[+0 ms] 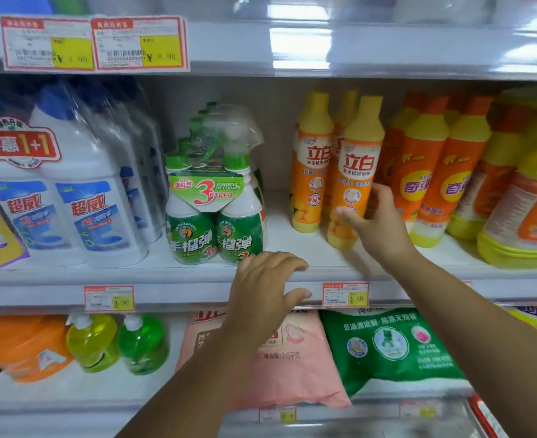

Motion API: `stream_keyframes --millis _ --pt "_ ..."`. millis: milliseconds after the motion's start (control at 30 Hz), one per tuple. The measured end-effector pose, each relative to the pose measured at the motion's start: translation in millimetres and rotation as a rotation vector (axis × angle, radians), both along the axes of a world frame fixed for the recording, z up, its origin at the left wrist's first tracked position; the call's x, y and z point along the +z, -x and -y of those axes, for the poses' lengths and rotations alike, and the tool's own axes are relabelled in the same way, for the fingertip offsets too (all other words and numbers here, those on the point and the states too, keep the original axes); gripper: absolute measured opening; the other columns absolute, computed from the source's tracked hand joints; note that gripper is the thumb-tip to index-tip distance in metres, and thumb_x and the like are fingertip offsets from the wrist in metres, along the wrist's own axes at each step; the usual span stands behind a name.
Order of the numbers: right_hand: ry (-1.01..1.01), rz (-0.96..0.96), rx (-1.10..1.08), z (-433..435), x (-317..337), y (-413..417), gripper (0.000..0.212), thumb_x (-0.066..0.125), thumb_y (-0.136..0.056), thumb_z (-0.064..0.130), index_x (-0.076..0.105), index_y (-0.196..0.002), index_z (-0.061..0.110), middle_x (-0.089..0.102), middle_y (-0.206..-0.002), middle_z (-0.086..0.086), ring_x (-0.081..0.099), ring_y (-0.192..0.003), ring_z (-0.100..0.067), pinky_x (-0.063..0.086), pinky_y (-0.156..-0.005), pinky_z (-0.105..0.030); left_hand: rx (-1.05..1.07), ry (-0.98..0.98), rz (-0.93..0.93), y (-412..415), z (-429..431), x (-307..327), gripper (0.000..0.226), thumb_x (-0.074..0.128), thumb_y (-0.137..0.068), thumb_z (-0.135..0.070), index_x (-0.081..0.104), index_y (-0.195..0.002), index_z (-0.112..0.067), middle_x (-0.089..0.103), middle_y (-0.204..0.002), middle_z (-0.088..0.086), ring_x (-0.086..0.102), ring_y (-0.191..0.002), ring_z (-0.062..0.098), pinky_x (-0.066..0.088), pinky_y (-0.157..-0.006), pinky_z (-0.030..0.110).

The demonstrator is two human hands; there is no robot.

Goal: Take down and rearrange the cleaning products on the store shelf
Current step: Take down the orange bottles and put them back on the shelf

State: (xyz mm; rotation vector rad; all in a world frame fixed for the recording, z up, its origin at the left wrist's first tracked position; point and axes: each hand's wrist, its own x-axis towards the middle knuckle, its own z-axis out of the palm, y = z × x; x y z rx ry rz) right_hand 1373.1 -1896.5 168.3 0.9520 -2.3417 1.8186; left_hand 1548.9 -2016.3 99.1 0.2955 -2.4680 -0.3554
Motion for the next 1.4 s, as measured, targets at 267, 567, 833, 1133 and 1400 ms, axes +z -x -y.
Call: stream_keyframes --millis 267,567,833,1133,1400 --pt "-0.055 0.082 0.006 16.4 0.8 19.1 0.065 0.071 -0.09 0.028 0.039 -0.146 0.024 0.057 -0.14 0.001 0.056 -0.126 -0.022 0.05 -0.101 -0.051 -0.001 -0.007 -0.038 2.0 1.0 -3.5 0.032 0.067 -0.079 -0.05 0.062 -0.108 -0.036 0.062 -0.11 -0.022 0.049 -0.102 0.004 0.022 -0.086 0.02" --pt "-0.09 0.098 0.006 26.6 -1.9 23.1 0.067 0.066 -0.094 0.03 0.032 -0.151 0.022 0.052 -0.146 -0.001 0.051 -0.132 -0.022 0.043 -0.108 -0.041 -0.007 -0.005 -0.044 0.9 1.8 -4.2 0.031 0.068 -0.079 -0.049 0.062 -0.107 -0.036 0.061 -0.109 -0.023 0.048 -0.101 0.002 0.023 -0.087 0.019" --pt "-0.188 -0.044 -0.083 -32.4 10.1 -31.6 0.067 0.065 -0.094 0.031 0.033 -0.15 0.014 0.055 -0.139 -0.006 0.053 -0.127 -0.021 0.043 -0.105 -0.031 0.024 0.068 0.047 -10.5 -16.4 10.5 0.057 0.077 -0.079 -0.031 0.056 -0.133 -0.027 0.055 -0.137 -0.005 0.041 -0.134 0.02 0.019 -0.113 0.032" --pt "-0.18 0.131 -0.135 -207.1 -65.8 -119.1 0.032 0.064 -0.095 0.028 0.052 -0.125 0.03 0.066 -0.096 0.004 0.065 -0.084 -0.007 0.055 -0.079 -0.029 -0.322 -0.008 0.353 -49.6 -127.9 -40.2 0.064 0.072 -0.079 -0.023 0.051 -0.139 -0.02 0.046 -0.146 0.005 0.041 -0.132 0.026 0.036 -0.109 0.039" --pt "-0.314 0.6 -0.07 -288.0 -189.2 -174.1 0.085 0.075 -0.085 0.04 0.025 -0.153 0.03 0.042 -0.145 0.004 0.045 -0.132 -0.015 0.041 -0.109 -0.037 -0.144 -0.673 0.724 -71.0 -193.4 -159.4 0.105 0.08 -0.077 -0.042 0.014 -0.156 -0.022 0.023 -0.161 0.002 0.027 -0.145 0.018 0.027 -0.113 0.028"
